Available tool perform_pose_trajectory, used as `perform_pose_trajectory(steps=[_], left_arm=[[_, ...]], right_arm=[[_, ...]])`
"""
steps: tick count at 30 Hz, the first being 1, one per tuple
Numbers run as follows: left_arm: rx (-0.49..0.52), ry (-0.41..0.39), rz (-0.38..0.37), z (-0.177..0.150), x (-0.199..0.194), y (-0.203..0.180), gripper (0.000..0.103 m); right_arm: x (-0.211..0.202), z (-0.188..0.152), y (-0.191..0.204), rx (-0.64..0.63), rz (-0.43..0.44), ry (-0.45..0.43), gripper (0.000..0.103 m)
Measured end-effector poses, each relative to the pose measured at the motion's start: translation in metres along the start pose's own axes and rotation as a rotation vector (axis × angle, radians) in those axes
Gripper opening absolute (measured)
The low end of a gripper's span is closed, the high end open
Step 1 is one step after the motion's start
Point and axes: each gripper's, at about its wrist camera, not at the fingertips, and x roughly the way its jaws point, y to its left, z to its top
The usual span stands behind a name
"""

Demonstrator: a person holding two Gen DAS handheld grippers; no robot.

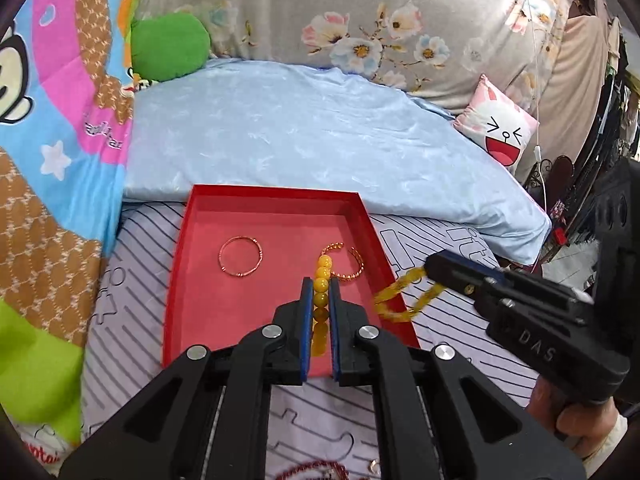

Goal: Organize jewelry
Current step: 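Carry both bead bracelets into the red tray and open both grippers, then grasp the dark red bead bracelet with the left gripper while the right gripper grasps the dark brown bead bracelet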

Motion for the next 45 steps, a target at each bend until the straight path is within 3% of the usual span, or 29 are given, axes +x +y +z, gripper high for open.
perform_pose_trajectory(steps=[5, 9, 16, 18, 19, 21, 24, 35, 45], left_arm=[[-0.067, 0.056, -0.037, 0.003, 0.045, 0.026, 0.007], [-0.072, 0.104, -0.005, -0.006, 0.075, 0.041, 0.007], [0.011, 0.115, 0.162, -0.02, 0.092, 0.049, 0.007], [0.039, 0.093, 0.22, -0.02, 0.091, 0.048, 0.015], [0.049, 0.079, 0.24, -0.02, 0.09, 0.048, 0.021], [0.065, 0.045, 0.279, -0.02, 0.085, 0.046, 0.046], [0.099, -0.007, 0.328, -0.018, 0.072, 0.04, 0.057], [0.053, -0.066, 0.354, -0.039, 0.011, 0.03, 0.058], [0.049, -0.044, 0.337, -0.091, -0.027, 0.012, 0.063]], right_arm=[[0.055, -0.005, -0.01, 0.052, 0.028, 0.094, 0.009], [0.077, -0.015, -0.014, 0.018, -0.041, 0.131, 0.009], [0.084, -0.021, -0.017, -0.068, -0.16, 0.117, 0.009], [0.082, -0.021, -0.017, -0.083, -0.174, 0.107, 0.014], [0.079, -0.02, -0.016, -0.089, -0.177, 0.098, 0.017], [0.073, -0.018, -0.014, -0.09, -0.176, 0.079, 0.026], [0.055, -0.015, -0.008, -0.104, -0.178, 0.029, 0.041], [-0.007, -0.031, 0.001, -0.092, -0.149, -0.039, 0.046], [-0.047, -0.094, -0.006, -0.065, -0.166, 0.008, 0.047]])
